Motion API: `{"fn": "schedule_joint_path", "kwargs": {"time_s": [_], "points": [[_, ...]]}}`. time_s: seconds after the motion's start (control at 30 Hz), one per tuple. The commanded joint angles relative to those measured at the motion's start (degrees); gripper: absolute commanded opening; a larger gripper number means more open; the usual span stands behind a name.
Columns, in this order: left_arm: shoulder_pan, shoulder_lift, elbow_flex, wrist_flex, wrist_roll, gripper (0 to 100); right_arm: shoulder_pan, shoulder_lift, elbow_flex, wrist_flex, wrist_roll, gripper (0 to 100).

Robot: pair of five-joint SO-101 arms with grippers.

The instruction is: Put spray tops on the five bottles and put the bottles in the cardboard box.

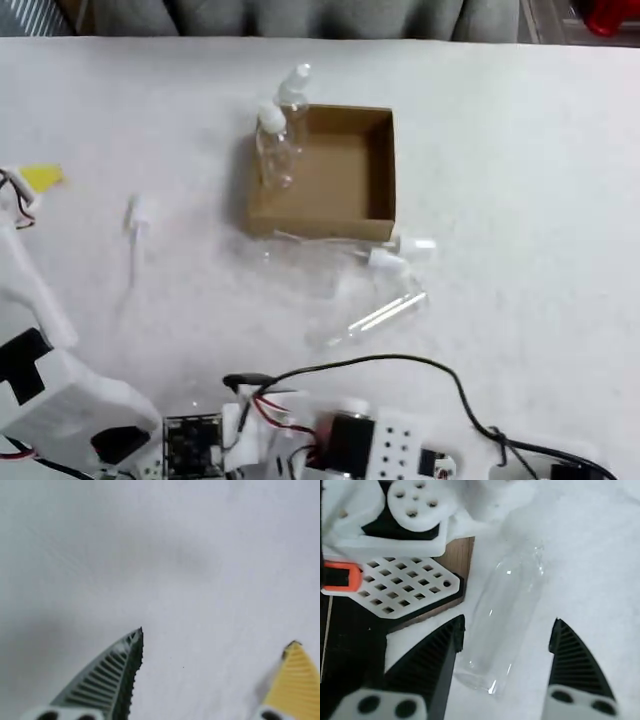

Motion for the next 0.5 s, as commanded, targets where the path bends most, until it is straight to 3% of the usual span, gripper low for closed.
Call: {"fn": "schedule_joint_path", "kwargs": {"time_s": [0.0,0.33,0.47], "points": [[-0.3,-0.5,-3.8,0.4,1.0,40,-0.7,6.7,-1.0,-4.0,0.8,24.3],[-0.1,-0.8,-3.8,0.4,1.1,40,7.3,18.2,-1.0,-15.3,0.8,23.2],[-0.1,-0.8,-3.8,0.4,1.1,40,13.9,19.5,-1.1,-19.9,0.4,8.8]]}}
